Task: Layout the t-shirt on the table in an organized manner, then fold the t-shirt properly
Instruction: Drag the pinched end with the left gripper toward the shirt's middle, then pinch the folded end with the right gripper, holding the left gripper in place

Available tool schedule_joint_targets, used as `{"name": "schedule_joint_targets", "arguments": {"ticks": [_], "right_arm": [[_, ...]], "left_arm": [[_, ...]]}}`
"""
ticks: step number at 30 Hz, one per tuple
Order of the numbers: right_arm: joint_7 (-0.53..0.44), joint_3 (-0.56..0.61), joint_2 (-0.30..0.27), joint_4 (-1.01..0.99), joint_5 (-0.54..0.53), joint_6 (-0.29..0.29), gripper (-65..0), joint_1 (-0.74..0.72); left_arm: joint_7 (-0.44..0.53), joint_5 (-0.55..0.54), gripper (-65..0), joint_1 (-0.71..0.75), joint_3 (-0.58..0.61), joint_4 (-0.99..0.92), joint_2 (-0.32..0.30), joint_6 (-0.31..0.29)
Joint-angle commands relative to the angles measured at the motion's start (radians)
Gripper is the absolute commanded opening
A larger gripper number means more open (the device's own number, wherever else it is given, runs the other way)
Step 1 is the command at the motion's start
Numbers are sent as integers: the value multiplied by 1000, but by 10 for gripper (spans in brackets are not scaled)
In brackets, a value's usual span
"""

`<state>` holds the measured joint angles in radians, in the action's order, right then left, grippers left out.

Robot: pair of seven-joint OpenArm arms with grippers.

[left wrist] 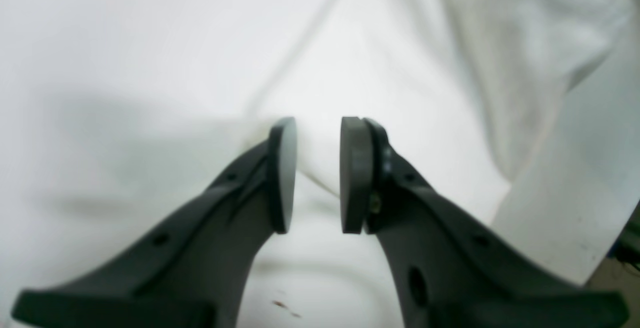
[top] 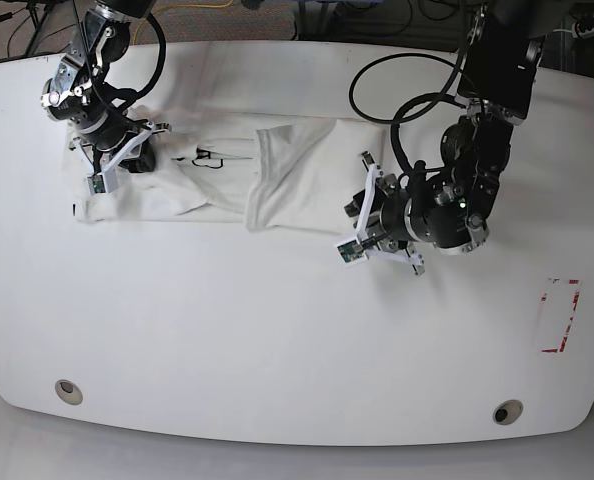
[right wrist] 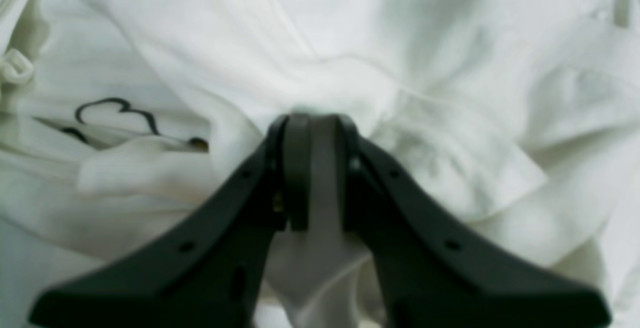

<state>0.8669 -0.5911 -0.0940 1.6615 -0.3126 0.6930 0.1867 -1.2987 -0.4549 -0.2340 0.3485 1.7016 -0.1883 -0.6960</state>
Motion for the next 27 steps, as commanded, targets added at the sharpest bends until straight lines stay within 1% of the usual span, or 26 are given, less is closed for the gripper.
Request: {"name": "schedule_joint_targets", "arguments": {"ticks": [1, 5, 12, 14, 16, 18, 19, 20, 23, 26, 27], "right_arm": [[-18, -3, -13, 19, -10, 5, -563, -10], [-18, -3, -13, 19, -10, 5, -563, -20], [-18, -3, -13, 44, -10, 5, -555, -23], [-13, -2, -13, 72, -10, 5, -534, -23], [10, -2, -13, 104, -12, 5, -479, -29], [59, -11, -13, 141, -21, 5, -363, -56], [76, -11, -13, 153, -23, 5, -323, -63], [94, -11, -13, 167, -30, 5, -266, -74], [119, -22, -13, 187, -73, 5, -147, -88], [153, -91, -13, 180, -145, 5, -78, -109], [165, -119, -13, 171, -167, 5, -70, -122]], "left_arm": [[46, 2, -525, -1, 7, -28, 10, -2], [77, 44, -525, 31, 33, -88, 10, -2], [81, 173, -525, 63, 39, -180, 10, -2], [89, 203, -525, 72, 37, -185, 10, -2], [101, 230, -525, 84, 37, -185, 8, -2], [115, 256, -525, 97, 37, -185, 6, -2], [120, 262, -525, 101, 37, -185, 2, -2], [127, 267, -525, 101, 40, -185, -9, -2], [135, 262, -525, 103, 44, -185, -24, -2], [140, 264, -525, 103, 39, -185, -27, -2], [140, 264, -525, 103, 37, -185, -27, -2]]}}
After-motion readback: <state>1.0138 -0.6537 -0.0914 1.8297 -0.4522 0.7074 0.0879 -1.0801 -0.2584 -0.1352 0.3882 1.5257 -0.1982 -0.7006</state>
